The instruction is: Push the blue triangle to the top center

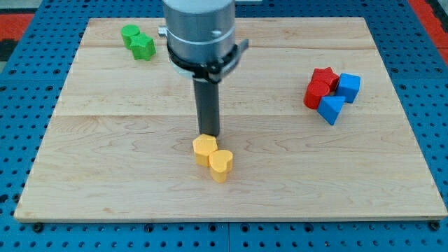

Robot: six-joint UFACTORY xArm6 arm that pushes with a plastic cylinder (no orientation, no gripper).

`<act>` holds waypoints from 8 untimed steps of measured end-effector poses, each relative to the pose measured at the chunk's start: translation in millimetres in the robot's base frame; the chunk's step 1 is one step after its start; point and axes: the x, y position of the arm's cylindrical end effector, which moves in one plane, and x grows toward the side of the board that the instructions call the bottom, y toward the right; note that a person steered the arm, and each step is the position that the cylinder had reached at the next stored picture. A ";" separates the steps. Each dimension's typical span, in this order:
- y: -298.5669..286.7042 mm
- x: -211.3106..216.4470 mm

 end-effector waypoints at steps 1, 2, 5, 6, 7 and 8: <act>-10.7 8.2; 46.3 -1.8; 206.0 -69.6; 176.2 -85.2; 128.6 -57.0; 66.1 -57.2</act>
